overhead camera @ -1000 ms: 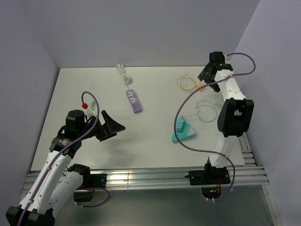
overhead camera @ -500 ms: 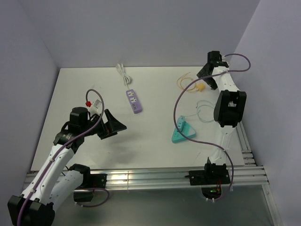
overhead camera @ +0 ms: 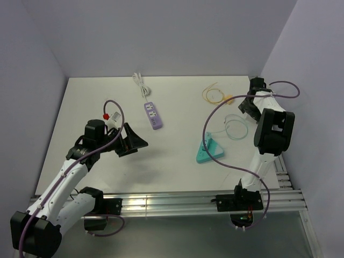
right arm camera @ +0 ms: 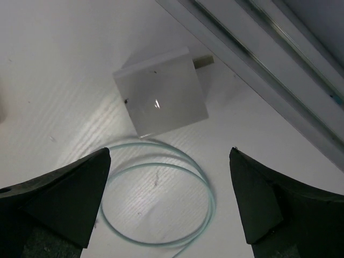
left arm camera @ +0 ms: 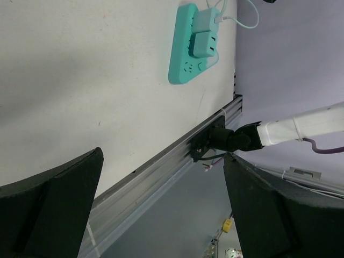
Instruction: Insert the plug
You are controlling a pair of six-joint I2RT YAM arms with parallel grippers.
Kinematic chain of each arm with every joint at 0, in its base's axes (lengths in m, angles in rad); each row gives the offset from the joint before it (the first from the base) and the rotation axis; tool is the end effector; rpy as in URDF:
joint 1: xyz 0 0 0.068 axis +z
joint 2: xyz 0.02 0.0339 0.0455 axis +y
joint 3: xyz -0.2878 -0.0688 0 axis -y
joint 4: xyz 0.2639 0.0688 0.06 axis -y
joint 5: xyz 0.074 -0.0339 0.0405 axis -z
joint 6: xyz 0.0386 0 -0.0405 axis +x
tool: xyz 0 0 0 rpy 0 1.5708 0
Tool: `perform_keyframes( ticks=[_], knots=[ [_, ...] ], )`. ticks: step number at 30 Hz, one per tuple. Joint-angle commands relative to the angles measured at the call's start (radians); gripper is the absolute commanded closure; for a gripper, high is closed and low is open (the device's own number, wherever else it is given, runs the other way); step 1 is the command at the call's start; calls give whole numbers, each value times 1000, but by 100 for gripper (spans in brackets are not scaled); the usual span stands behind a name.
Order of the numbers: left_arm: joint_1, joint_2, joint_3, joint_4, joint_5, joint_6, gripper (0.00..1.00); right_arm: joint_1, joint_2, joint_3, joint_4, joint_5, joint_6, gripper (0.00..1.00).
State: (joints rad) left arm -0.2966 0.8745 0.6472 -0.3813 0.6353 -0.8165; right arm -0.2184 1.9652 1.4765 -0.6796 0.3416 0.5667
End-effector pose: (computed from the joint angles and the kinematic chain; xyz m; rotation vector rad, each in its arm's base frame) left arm 0.1772 -0.0781 0.2732 -0.2116 2.3450 -1.2877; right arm 0.4219 -0.1069 0.2067 1.1067 2.4277 -0.3587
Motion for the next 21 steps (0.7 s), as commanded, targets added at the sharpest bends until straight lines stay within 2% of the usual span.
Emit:
perform_keyframes(
  ticks=[1, 16, 21],
  knots=[
    [-6, -5, 11, 45, 20, -1, 1, -7, -40, 1, 106, 5, -51, 2],
    [-7, 1, 3, 36, 15, 16, 1, -36, 95, 149, 68, 4, -139, 5],
    [-9, 0, 3, 32, 15, 14, 2, -36, 132, 163, 55, -13, -131, 9]
  ],
)
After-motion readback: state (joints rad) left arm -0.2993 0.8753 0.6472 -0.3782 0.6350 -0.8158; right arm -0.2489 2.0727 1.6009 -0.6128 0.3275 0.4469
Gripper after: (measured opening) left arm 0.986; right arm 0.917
